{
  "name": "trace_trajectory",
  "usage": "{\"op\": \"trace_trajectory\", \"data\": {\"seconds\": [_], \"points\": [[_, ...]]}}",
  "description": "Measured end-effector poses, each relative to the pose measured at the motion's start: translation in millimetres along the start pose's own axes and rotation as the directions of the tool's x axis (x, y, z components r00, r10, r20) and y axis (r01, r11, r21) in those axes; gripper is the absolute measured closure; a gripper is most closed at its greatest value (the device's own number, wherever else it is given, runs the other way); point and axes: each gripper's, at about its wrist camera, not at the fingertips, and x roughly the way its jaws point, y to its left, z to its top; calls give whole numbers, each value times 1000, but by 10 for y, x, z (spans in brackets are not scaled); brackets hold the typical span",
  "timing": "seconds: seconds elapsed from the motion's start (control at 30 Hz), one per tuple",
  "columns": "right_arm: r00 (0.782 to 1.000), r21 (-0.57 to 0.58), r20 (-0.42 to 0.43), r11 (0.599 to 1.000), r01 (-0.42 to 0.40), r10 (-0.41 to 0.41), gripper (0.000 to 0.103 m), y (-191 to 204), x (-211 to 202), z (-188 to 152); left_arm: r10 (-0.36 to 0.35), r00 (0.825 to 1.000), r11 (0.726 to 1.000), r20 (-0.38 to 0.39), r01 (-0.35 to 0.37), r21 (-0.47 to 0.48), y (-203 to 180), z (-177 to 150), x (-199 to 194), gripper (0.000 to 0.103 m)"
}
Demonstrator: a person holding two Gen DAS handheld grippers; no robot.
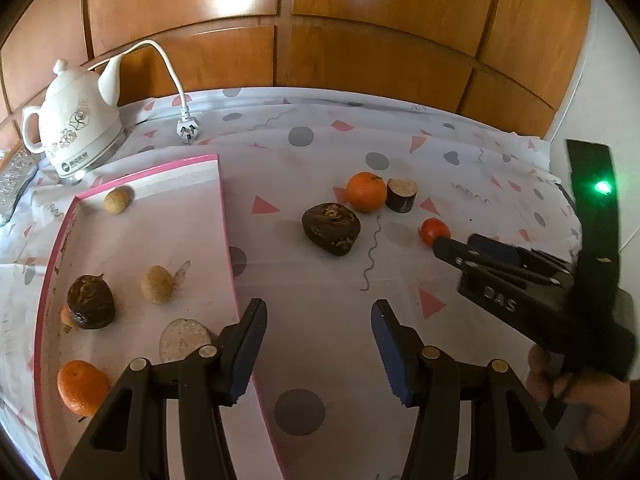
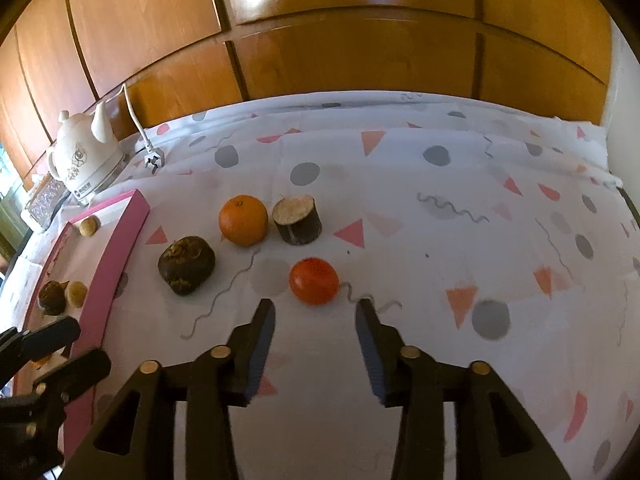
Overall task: Organize fruits
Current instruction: 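Grasp the dark brown tuber with the left tool while the right tool grasps the red round fruit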
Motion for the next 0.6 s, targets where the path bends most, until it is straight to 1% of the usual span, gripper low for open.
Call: {"op": "trace_trajectory", "data": {"seconds": [0.17, 0.2, 0.23, 0.27, 0.43, 0.53, 0.6], "points": [[1000, -34, -17, 999, 17, -17, 59, 38, 193, 99, -12, 1000, 1000, -3, 12, -9, -8, 79, 56, 48], [1000, -42, -23, 999, 16, -17, 62, 44, 232, 111, -15, 1000, 1000, -5, 15, -13, -11, 101, 69, 48], [999, -56, -31, 998, 19, -21, 71, 55, 269, 117, -20, 1000, 1000, -8, 20, -17, -14, 131, 85, 48], [999, -66, -33, 997, 27, -29, 74, 63, 284, 118, -28, 1000, 999, -8, 28, -22, -18, 160, 94, 48], [999, -72, -12, 997, 31, -31, 74, 4, 249, 52, -35, 999, 999, 5, 35, -35, -46, 341, 169, 48], [1000, -52, -5, 999, 12, -12, 74, -51, 223, 23, -22, 1000, 999, -5, 21, -33, -85, 470, 280, 48], [1000, -44, 4, 999, 17, -17, 74, -77, 207, 10, -15, 1000, 1000, -16, 15, -19, -128, 551, 371, 48]]}}
